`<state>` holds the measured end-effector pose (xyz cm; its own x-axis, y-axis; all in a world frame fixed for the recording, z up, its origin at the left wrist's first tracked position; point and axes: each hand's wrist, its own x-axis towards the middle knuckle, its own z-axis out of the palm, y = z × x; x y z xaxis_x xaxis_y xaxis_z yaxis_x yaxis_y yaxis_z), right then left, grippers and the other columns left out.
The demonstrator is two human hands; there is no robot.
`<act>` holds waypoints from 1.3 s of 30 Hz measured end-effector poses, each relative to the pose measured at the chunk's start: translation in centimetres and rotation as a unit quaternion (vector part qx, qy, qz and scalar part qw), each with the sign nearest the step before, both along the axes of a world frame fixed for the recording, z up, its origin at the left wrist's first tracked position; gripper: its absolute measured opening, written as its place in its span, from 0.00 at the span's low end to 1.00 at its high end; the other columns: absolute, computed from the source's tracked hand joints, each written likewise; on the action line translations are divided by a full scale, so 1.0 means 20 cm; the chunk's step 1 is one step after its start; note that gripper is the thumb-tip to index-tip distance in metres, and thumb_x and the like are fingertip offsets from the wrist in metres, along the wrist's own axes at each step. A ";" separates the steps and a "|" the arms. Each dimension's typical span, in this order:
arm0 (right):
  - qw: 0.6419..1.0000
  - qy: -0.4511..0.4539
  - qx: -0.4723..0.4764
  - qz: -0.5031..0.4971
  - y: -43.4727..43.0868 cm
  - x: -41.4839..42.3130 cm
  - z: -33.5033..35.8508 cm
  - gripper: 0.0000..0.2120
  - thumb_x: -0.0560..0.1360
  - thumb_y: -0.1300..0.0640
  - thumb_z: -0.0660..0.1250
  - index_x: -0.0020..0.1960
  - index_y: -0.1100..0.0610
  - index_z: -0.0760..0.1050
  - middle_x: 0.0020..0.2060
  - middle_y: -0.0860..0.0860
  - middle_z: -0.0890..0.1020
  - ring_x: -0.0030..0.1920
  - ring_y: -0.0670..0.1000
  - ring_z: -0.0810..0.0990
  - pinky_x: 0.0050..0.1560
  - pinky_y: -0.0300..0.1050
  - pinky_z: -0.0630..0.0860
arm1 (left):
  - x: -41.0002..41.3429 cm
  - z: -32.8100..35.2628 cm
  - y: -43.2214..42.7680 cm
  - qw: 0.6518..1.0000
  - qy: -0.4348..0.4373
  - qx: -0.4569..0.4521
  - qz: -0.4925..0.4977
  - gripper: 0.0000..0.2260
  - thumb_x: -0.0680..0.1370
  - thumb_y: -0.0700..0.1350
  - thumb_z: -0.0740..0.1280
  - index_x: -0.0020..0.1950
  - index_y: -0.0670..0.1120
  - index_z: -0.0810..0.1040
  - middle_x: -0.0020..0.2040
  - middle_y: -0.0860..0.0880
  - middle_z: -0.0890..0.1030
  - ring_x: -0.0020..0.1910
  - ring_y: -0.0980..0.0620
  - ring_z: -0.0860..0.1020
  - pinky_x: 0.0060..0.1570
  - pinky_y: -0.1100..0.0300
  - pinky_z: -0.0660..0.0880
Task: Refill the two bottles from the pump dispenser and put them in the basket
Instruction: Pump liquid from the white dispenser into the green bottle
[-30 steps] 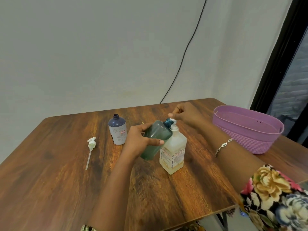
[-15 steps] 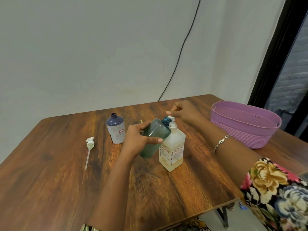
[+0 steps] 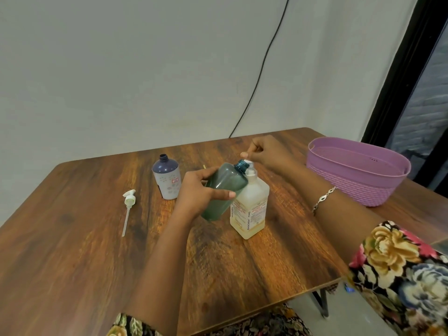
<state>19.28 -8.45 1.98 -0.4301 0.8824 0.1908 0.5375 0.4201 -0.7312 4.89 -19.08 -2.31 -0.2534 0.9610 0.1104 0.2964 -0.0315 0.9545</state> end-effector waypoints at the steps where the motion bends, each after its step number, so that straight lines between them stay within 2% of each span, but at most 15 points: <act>1: 1.000 -0.006 -0.008 0.009 0.00 0.01 0.03 0.11 0.74 0.57 0.68 0.35 0.56 0.71 0.33 0.46 0.76 0.35 0.42 0.73 0.39 0.37 0.70 | 0.00 0.01 0.00 1.000 0.005 0.003 0.000 0.31 0.64 0.38 0.76 0.66 0.44 0.73 0.56 0.49 0.77 0.54 0.50 0.74 0.55 0.53 0.71; 5: 1.000 -0.017 -0.016 0.015 0.00 0.00 0.06 0.10 0.74 0.57 0.68 0.35 0.56 0.71 0.34 0.47 0.77 0.39 0.45 0.74 0.44 0.43 0.71 | -0.02 0.03 0.00 1.000 0.013 0.007 0.001 0.32 0.63 0.39 0.77 0.66 0.44 0.73 0.58 0.48 0.77 0.57 0.48 0.74 0.59 0.49 0.72; 9: 1.000 0.009 0.007 -0.010 0.00 -0.01 -0.02 0.12 0.75 0.57 0.67 0.34 0.55 0.69 0.33 0.47 0.75 0.35 0.43 0.71 0.37 0.36 0.69 | -0.02 -0.01 0.01 1.000 0.010 0.001 0.001 0.31 0.63 0.39 0.77 0.65 0.44 0.74 0.56 0.50 0.77 0.56 0.50 0.73 0.56 0.53 0.70; 13: 1.000 0.014 0.011 -0.015 0.00 -0.01 -0.06 0.13 0.75 0.55 0.66 0.34 0.54 0.68 0.33 0.48 0.75 0.36 0.45 0.72 0.42 0.42 0.70 | -0.01 -0.02 0.01 1.000 0.002 -0.005 0.003 0.32 0.63 0.39 0.77 0.66 0.44 0.73 0.58 0.49 0.77 0.57 0.49 0.73 0.58 0.52 0.71; 16: 1.000 0.014 0.003 -0.010 -0.01 0.00 -0.02 0.11 0.74 0.56 0.67 0.35 0.55 0.70 0.35 0.48 0.77 0.38 0.46 0.73 0.41 0.40 0.70 | 0.00 -0.01 0.01 1.000 0.006 0.003 0.004 0.31 0.63 0.39 0.77 0.65 0.44 0.74 0.57 0.49 0.77 0.57 0.49 0.74 0.57 0.53 0.71; 19: 1.000 0.003 -0.014 0.000 -0.02 0.01 0.06 0.11 0.74 0.58 0.68 0.35 0.56 0.71 0.34 0.46 0.76 0.36 0.41 0.73 0.38 0.37 0.69 | 0.00 0.02 0.01 1.000 0.009 0.016 0.008 0.30 0.63 0.38 0.77 0.64 0.44 0.75 0.55 0.50 0.78 0.56 0.49 0.74 0.57 0.52 0.72; 21: 0.999 0.038 -0.020 -0.013 -0.01 0.00 0.03 0.12 0.75 0.60 0.67 0.33 0.57 0.70 0.33 0.46 0.76 0.33 0.36 0.74 0.35 0.37 0.70 | -0.01 0.03 0.02 1.000 0.010 0.016 0.011 0.30 0.62 0.38 0.77 0.63 0.44 0.75 0.54 0.50 0.78 0.55 0.50 0.74 0.58 0.51 0.72; 23: 0.995 0.087 -0.030 -0.026 -0.02 -0.01 -0.03 0.13 0.75 0.63 0.67 0.33 0.57 0.69 0.31 0.46 0.76 0.28 0.31 0.74 0.31 0.29 0.71 | -0.02 0.01 0.02 1.000 0.010 0.010 0.013 0.30 0.62 0.38 0.77 0.64 0.44 0.75 0.54 0.51 0.78 0.54 0.50 0.74 0.57 0.52 0.71; 25: 0.995 0.094 -0.025 -0.032 -0.01 -0.01 -0.08 0.13 0.74 0.60 0.68 0.33 0.57 0.69 0.31 0.47 0.76 0.29 0.35 0.75 0.31 0.28 0.70 | -0.01 -0.02 0.02 1.000 0.005 0.000 0.011 0.31 0.62 0.38 0.77 0.64 0.44 0.75 0.56 0.50 0.78 0.55 0.50 0.74 0.56 0.52 0.72; 27: 0.996 0.078 -0.015 -0.033 0.00 0.00 -0.09 0.12 0.73 0.57 0.69 0.33 0.56 0.70 0.32 0.48 0.76 0.33 0.42 0.74 0.36 0.34 0.71 | 0.00 -0.03 0.01 1.000 -0.010 -0.010 0.011 0.31 0.62 0.38 0.77 0.65 0.44 0.75 0.56 0.49 0.78 0.55 0.50 0.74 0.56 0.51 0.72; 30: 0.997 0.064 0.003 -0.037 -0.01 -0.01 -0.08 0.12 0.74 0.56 0.68 0.34 0.55 0.70 0.32 0.48 0.76 0.33 0.44 0.73 0.41 0.40 0.73 | 0.00 -0.02 0.01 1.000 -0.009 -0.007 0.010 0.31 0.62 0.39 0.77 0.65 0.45 0.75 0.58 0.49 0.78 0.56 0.50 0.74 0.56 0.52 0.72; 35: 1.000 -0.003 0.012 -0.027 -0.03 0.00 0.05 0.12 0.75 0.59 0.67 0.34 0.56 0.70 0.33 0.45 0.75 0.35 0.40 0.72 0.35 0.34 0.70 | 0.00 0.02 0.01 1.000 0.005 0.009 0.017 0.32 0.62 0.39 0.77 0.65 0.44 0.75 0.59 0.48 0.78 0.57 0.49 0.74 0.59 0.48 0.72; 37: 0.999 0.007 0.010 -0.032 -0.03 0.00 0.03 0.12 0.75 0.57 0.67 0.34 0.55 0.70 0.32 0.45 0.75 0.32 0.41 0.70 0.31 0.33 0.65 | -0.01 0.01 0.02 1.000 0.007 0.007 0.016 0.32 0.62 0.39 0.77 0.65 0.44 0.74 0.59 0.48 0.78 0.57 0.48 0.74 0.60 0.47 0.72; 39: 0.999 0.024 0.006 -0.035 -0.03 -0.01 -0.02 0.12 0.75 0.56 0.67 0.34 0.55 0.69 0.31 0.46 0.75 0.32 0.41 0.70 0.33 0.35 0.65 | -0.01 -0.01 0.02 1.000 0.009 0.001 0.014 0.32 0.62 0.40 0.78 0.65 0.45 0.74 0.59 0.48 0.77 0.57 0.48 0.74 0.60 0.47 0.72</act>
